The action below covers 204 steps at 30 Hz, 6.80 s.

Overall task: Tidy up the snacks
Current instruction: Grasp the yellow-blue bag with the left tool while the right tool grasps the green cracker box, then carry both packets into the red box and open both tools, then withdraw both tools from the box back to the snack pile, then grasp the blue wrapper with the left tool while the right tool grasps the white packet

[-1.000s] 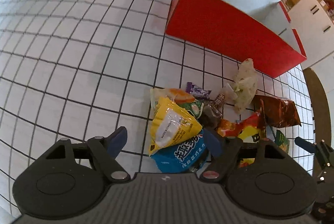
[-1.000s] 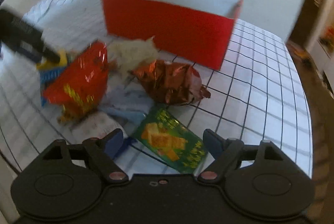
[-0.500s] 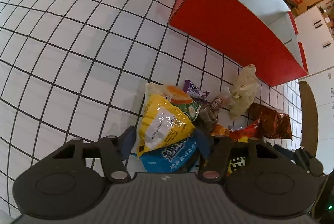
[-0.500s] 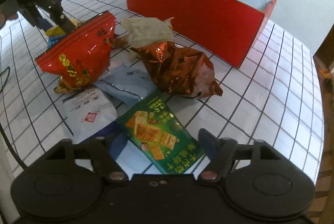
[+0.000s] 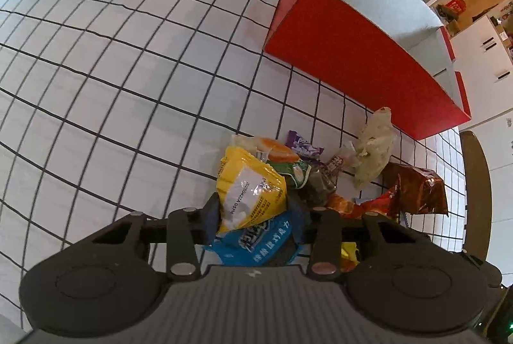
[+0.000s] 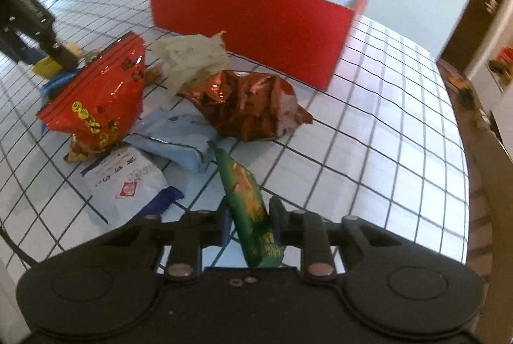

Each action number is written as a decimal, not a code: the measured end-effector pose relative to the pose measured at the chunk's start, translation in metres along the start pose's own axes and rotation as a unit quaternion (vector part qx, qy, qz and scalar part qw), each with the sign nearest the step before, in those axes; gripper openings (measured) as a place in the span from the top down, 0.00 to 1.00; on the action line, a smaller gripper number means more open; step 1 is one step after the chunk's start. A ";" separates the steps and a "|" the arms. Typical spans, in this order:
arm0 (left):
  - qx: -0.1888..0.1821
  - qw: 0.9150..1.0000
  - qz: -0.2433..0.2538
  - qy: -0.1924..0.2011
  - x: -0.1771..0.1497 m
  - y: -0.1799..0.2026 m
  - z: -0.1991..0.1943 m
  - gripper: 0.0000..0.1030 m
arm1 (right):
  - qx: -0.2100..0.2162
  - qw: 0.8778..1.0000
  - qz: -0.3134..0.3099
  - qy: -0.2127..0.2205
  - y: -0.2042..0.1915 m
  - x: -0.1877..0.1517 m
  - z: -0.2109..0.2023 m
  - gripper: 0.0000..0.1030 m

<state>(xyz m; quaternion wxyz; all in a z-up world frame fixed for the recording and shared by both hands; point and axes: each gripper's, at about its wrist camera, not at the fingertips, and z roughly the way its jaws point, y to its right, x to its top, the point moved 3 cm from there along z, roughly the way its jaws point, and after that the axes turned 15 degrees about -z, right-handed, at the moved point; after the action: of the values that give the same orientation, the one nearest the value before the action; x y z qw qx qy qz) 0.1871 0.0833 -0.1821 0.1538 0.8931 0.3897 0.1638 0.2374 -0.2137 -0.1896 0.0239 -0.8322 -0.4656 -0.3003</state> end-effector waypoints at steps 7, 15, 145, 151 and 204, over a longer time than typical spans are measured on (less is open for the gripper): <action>-0.005 1.000 0.006 0.013 -0.002 -0.012 -0.019 0.60 | -0.014 0.998 0.064 0.016 0.001 -0.003 -0.017 0.89; -0.017 0.998 0.046 0.040 -0.007 -0.009 -0.051 0.60 | -0.009 0.991 0.122 0.049 -0.009 0.007 -0.049 0.89; -0.044 0.958 0.243 0.149 -0.056 0.023 -0.112 0.09 | -0.074 0.964 0.175 0.188 -0.073 0.056 -0.130 0.01; -0.014 0.961 0.250 0.121 -0.065 0.014 -0.077 0.08 | -0.071 0.971 0.187 0.135 -0.083 0.035 -0.100 0.01; 0.044 0.964 0.255 0.052 -0.067 0.010 0.008 0.51 | -0.005 0.993 0.103 0.065 -0.099 0.008 -0.008 0.42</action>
<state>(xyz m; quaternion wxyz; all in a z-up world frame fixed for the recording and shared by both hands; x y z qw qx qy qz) 0.1539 0.0252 -0.1969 0.0466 0.9591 0.1631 0.2267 0.1587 -0.1546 -0.2030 0.0810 -0.8544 -0.3733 -0.3522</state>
